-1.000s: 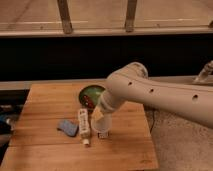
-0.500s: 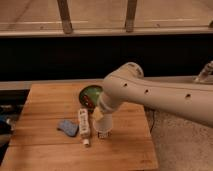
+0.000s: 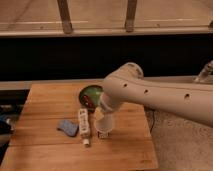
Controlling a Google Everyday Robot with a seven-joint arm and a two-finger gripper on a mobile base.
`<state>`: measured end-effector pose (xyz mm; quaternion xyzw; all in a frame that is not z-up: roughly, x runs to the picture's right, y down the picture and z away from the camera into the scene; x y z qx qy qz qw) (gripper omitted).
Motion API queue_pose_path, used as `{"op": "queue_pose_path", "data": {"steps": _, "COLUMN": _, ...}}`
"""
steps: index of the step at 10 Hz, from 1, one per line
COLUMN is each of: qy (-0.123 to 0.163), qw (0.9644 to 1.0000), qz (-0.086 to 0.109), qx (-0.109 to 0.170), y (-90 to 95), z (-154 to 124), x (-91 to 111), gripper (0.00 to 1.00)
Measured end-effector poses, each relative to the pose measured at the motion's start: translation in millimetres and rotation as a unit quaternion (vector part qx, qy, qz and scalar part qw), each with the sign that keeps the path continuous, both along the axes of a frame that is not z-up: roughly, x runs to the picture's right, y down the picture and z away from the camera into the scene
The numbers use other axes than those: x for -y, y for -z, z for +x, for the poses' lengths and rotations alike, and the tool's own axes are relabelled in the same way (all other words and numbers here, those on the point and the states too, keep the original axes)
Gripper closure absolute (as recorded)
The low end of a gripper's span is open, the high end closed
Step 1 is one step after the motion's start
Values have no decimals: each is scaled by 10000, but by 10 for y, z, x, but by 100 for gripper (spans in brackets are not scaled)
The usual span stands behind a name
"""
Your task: Place the ceramic cup over the eraser
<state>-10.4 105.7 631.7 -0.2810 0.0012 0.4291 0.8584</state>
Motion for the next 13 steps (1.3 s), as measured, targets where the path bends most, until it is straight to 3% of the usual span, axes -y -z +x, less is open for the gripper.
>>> {"op": "queue_pose_path", "data": {"steps": 4, "qy": -3, "qw": 10000, "qz": -1, "qx": -3, "y": -2, "z": 4, "x": 0, "gripper": 60}}
{"op": "queue_pose_path", "data": {"steps": 6, "qy": -6, "qw": 10000, "qz": -1, "qx": -5, "y": -3, "z": 7, "x": 0, "gripper": 37}}
{"op": "queue_pose_path", "data": {"steps": 8, "qy": -7, "qw": 10000, "qz": -6, "qx": -5, "y": -5, "z": 8, "x": -3, "gripper": 21}}
{"op": "queue_pose_path", "data": {"steps": 13, "qy": -10, "qw": 10000, "qz": -3, "qx": -5, "y": -4, "z": 9, "x": -1, "gripper": 20}}
